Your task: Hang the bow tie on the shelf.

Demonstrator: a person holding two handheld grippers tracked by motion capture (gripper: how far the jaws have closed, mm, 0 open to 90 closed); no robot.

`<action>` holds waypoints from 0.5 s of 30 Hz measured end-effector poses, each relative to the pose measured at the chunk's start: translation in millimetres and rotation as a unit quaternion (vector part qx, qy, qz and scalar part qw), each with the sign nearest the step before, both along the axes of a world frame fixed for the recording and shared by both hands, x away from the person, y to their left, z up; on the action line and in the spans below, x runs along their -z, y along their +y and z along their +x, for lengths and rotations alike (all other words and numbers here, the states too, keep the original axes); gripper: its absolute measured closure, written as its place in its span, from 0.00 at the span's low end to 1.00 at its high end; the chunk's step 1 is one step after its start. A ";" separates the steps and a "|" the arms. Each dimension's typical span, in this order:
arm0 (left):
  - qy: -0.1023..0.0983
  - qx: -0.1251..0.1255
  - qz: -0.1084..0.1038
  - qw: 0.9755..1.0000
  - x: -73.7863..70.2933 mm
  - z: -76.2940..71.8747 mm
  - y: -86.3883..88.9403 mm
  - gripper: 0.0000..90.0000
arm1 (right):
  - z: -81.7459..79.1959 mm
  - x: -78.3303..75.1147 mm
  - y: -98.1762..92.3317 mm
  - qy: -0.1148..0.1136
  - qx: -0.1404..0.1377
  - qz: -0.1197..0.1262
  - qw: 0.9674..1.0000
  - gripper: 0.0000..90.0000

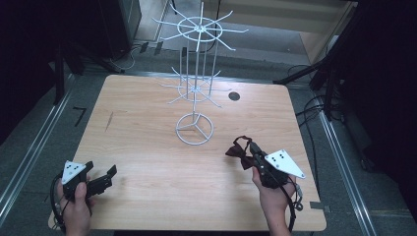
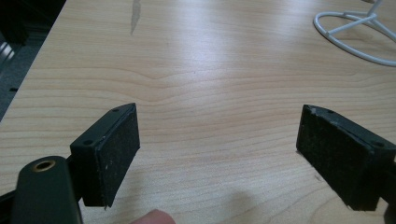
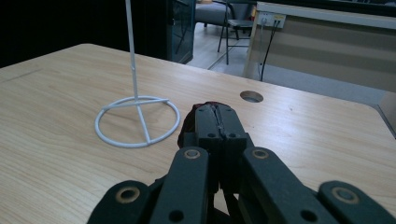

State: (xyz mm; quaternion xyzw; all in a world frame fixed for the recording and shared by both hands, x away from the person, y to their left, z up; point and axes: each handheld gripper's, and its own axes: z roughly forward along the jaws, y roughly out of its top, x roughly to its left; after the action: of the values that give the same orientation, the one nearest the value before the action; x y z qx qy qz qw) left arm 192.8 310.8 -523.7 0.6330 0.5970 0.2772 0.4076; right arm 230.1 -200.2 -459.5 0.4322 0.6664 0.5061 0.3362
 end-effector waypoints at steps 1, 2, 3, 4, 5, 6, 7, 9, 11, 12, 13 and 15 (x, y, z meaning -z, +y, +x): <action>0.000 0.000 0.000 1.000 0.0 0.0 0.0 0.16 | 0.2 -0.3 0.2 -0.001 -0.001 0.000 1.000 1.00; 0.000 0.000 0.000 1.000 0.0 0.0 0.0 0.16 | 0.3 -0.5 0.3 -0.001 -0.001 0.001 1.000 1.00; 0.000 0.000 0.000 1.000 0.0 0.0 -0.1 0.16 | 0.6 -0.5 0.2 0.000 -0.002 0.002 1.000 1.00; 0.000 0.000 0.000 1.000 0.0 0.1 -0.2 0.16 | 1.2 -0.5 0.1 -0.001 -0.001 0.003 1.000 1.00; 0.001 0.000 0.001 1.000 0.0 0.1 -0.2 0.16 | 1.5 -0.7 0.3 0.000 -0.001 0.004 1.000 1.00; 0.001 0.000 0.001 1.000 0.0 0.1 -0.3 0.16 | 2.1 -1.2 0.2 -0.001 -0.001 0.003 1.000 1.00; 0.001 0.000 0.001 1.000 0.0 0.1 -0.3 0.16 | 2.2 -2.0 0.5 -0.002 -0.002 0.004 1.000 1.00; 0.000 0.000 0.001 1.000 0.0 0.1 -0.3 0.16 | 2.3 -4.6 1.3 -0.005 -0.002 0.007 1.000 1.00; 0.000 0.001 0.002 1.000 0.0 0.1 -0.5 0.16 | 2.4 -7.7 2.5 -0.008 -0.004 0.009 1.000 1.00; 0.000 0.001 0.002 1.000 0.0 0.1 -0.6 0.16 | 2.6 -9.3 2.9 -0.010 -0.005 0.008 1.000 1.00; 0.000 0.001 0.002 1.000 0.0 0.0 -0.7 0.16 | 2.6 -11.1 3.8 -0.010 -0.005 0.009 1.000 1.00; 0.000 0.001 0.002 1.000 0.0 0.0 -0.4 0.16 | 3.0 -13.3 4.9 -0.011 -0.006 0.011 1.000 1.00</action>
State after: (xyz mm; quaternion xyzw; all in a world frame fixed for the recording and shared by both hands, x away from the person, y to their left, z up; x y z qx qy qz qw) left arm 192.8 310.4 -523.7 0.6345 0.5959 0.2781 0.4061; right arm 233.1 -195.3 -446.2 0.4262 0.6594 0.5202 0.3359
